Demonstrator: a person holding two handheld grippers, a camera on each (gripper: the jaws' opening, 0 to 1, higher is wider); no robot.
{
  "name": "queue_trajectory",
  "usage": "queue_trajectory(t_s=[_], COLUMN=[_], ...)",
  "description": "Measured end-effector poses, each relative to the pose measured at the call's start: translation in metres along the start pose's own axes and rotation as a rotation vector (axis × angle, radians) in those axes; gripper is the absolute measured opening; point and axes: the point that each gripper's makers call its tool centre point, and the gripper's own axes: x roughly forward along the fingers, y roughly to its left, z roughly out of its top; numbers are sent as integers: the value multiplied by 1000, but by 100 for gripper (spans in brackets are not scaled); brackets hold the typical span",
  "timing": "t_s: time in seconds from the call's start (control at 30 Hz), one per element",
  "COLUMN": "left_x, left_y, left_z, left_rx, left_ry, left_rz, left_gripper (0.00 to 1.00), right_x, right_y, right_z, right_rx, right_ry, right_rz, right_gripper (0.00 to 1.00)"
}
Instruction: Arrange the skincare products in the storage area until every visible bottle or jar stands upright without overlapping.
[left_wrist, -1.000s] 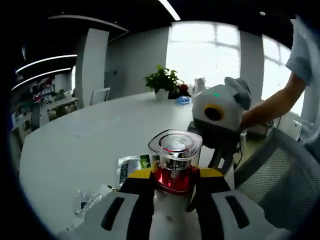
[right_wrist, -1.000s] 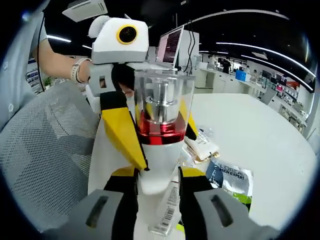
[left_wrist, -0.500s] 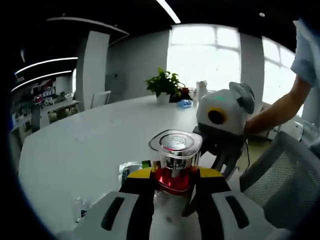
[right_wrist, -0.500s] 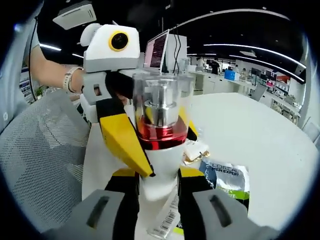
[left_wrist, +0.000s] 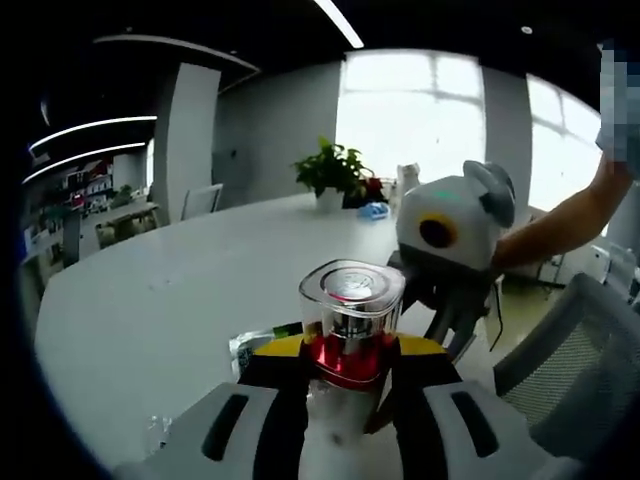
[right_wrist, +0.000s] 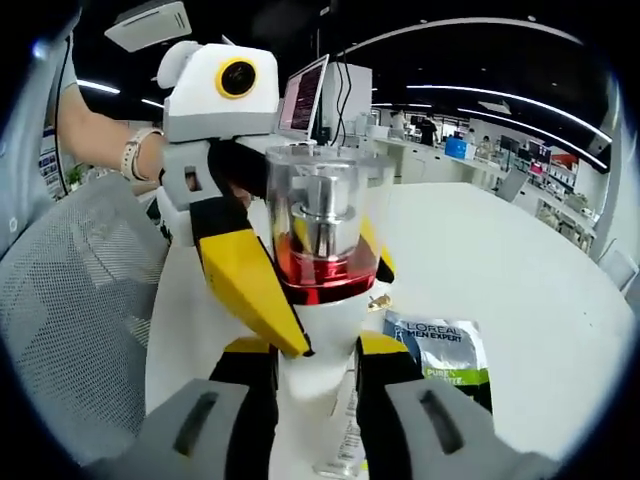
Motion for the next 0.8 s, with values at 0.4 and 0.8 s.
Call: queue_trajectory(t_s=[0.4, 0.8], left_x=[12, 12], left_y=[5, 4], left_z=[5, 5], left_rx=[-5, 34], left_ry=[-15, -13], left_rz=[30, 30], left_gripper=[28, 30], right_x=[-4, -6], right_y=[-12, -12], right_z=[-3, -4], right_rx=[-38, -52], right_ry=[27, 44], right_rz=[33, 63], right_gripper=[29, 28])
